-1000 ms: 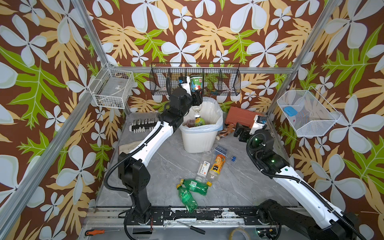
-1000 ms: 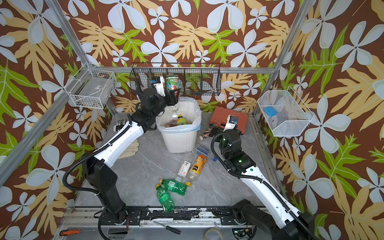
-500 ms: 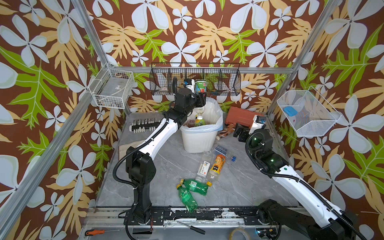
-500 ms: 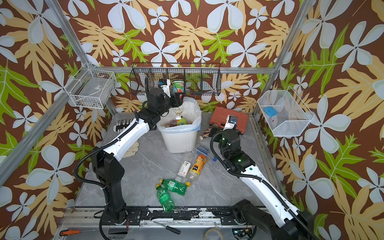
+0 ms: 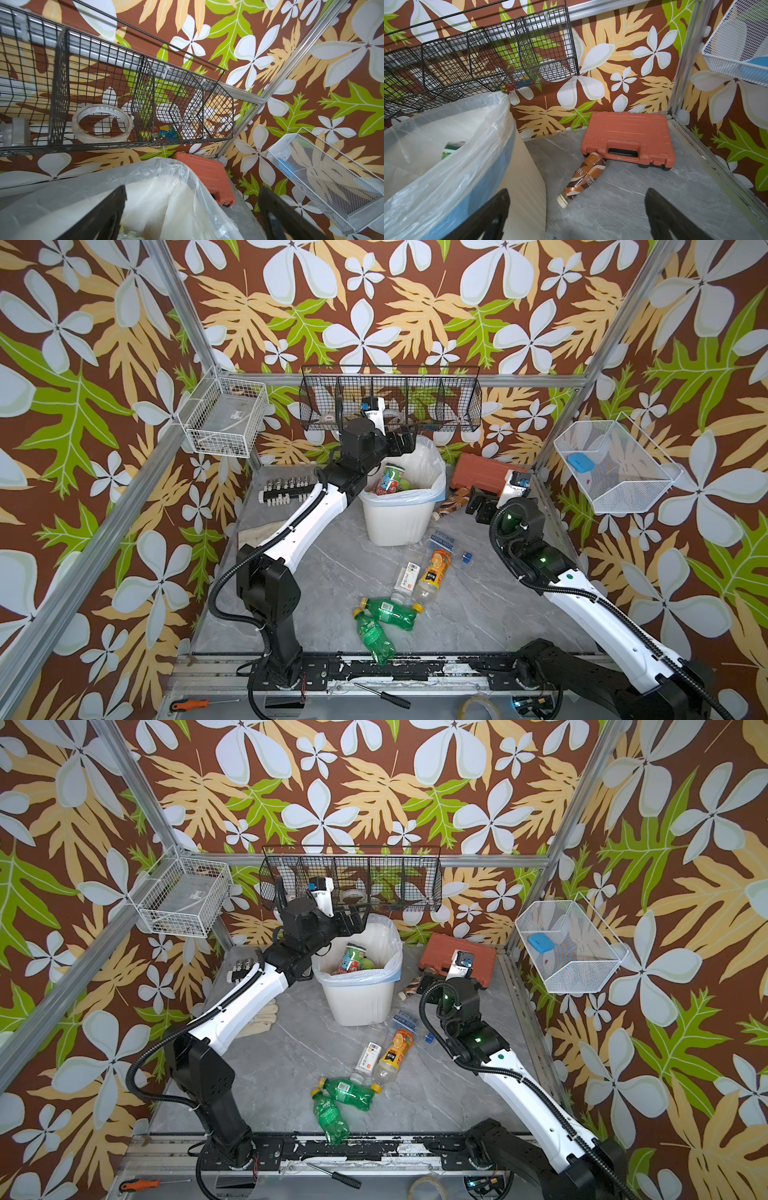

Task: Throw the plastic bottles in the bin
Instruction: 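Withdraw the left gripper while the right moves to the orange-labelled bottle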

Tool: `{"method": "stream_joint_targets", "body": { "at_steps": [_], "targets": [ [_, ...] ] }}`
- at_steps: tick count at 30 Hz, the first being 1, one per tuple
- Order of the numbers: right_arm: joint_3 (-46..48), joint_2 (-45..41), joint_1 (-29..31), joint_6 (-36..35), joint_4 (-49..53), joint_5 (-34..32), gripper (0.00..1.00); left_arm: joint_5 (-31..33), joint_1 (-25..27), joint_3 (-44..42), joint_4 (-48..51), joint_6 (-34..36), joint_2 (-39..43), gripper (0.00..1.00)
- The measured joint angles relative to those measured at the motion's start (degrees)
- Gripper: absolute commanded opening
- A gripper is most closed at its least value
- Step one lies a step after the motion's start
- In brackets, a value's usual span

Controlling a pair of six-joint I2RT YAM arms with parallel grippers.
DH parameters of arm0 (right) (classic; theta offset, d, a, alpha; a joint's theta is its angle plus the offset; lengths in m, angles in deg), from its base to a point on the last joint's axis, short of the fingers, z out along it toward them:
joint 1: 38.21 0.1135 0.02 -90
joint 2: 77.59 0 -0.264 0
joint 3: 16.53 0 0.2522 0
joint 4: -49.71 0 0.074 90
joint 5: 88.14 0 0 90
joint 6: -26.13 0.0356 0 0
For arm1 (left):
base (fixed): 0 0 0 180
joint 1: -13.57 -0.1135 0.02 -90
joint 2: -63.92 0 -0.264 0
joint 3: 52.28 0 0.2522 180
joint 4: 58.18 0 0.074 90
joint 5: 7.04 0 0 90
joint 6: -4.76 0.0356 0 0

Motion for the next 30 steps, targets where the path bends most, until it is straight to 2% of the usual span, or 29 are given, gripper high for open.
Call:
{"method": "stream_joint_targets", "body": {
  "at_steps": [4, 11, 15, 20, 30],
  "targets": [
    [0.00, 0.24, 0.00, 0.61, 0.66, 1.05, 1.00, 2.14, 0.00, -10.82, -5.35, 2.05, 8.96, 1.00],
    [1.07, 0.66, 0.00, 2.93, 1.01, 2.80, 1.00, 10.58, 0.02, -45.38, -18.51, 3.96, 31.32, 1.00],
    [1.95, 1.64, 0.00, 4.57, 2.08, 3.23, 1.00, 15.28, 0.02, -62.40, -20.11, 1.77, 41.48, 1.00],
    [1.95, 3.26, 0.00, 7.17, 3.06, 4.72, 0.99, 18.95, 0.02, -70.10, -18.88, -0.59, 46.95, 1.00],
    [4.22, 4.13, 0.50, 14.32, 7.08, 9.11, 0.97, 21.20, 0.02, -71.65, -19.63, -2.03, 45.31, 1.00]
  ]
}}
